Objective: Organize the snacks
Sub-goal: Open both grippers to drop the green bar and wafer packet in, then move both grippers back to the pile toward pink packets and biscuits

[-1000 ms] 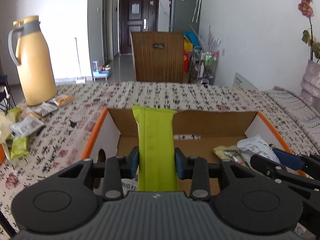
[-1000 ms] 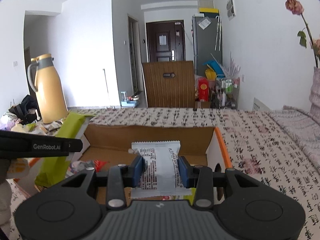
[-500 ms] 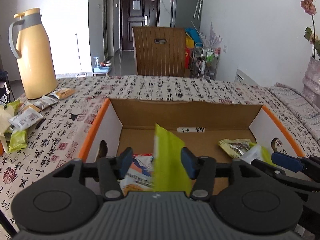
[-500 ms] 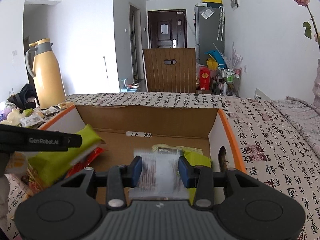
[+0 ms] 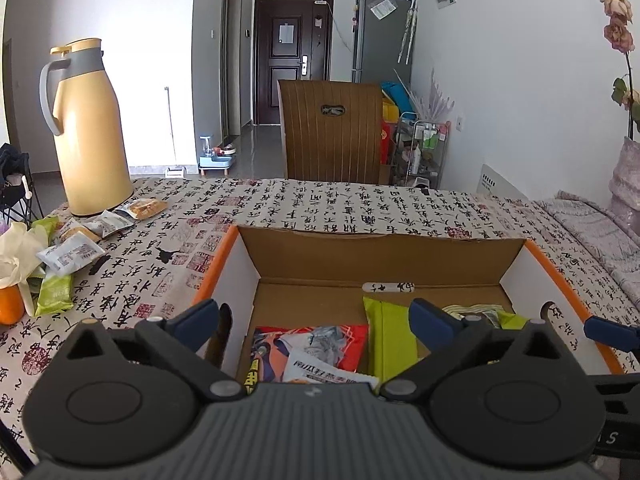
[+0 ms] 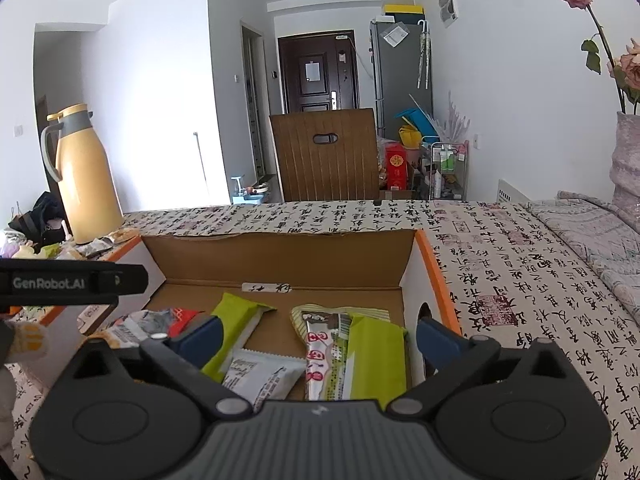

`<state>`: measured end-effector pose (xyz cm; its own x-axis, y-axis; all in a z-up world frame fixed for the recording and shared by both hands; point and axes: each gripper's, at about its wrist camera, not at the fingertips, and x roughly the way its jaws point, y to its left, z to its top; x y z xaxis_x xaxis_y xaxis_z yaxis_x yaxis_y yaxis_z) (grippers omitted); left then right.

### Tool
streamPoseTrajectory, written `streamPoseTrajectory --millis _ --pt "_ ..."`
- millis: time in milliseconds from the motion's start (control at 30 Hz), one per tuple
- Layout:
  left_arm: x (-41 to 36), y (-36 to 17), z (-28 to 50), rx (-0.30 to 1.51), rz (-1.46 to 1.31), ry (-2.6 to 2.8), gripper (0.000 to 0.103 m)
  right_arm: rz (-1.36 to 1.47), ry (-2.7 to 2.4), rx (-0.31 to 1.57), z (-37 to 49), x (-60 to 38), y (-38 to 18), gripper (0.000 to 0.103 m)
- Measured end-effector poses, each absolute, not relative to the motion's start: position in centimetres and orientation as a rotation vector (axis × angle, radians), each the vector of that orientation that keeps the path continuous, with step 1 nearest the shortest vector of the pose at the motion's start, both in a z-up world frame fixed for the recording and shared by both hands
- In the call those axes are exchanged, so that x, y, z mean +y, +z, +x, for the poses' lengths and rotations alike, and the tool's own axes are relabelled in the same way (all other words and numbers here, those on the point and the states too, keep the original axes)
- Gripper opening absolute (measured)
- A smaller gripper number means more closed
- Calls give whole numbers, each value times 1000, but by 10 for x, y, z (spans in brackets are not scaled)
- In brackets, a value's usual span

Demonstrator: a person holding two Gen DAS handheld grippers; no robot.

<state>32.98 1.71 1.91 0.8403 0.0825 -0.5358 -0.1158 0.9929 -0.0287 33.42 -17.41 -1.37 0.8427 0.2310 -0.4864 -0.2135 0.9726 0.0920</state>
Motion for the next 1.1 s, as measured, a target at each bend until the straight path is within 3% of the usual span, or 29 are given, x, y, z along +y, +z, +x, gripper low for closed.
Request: streamPoseTrajectory --millis 567,1100 --pt "21 50 271 522 -58 132 103 39 205 472 280 -184 16 103" --pt "22 40 203 554 -60 130 103 29 224 489 211 -183 17 103"
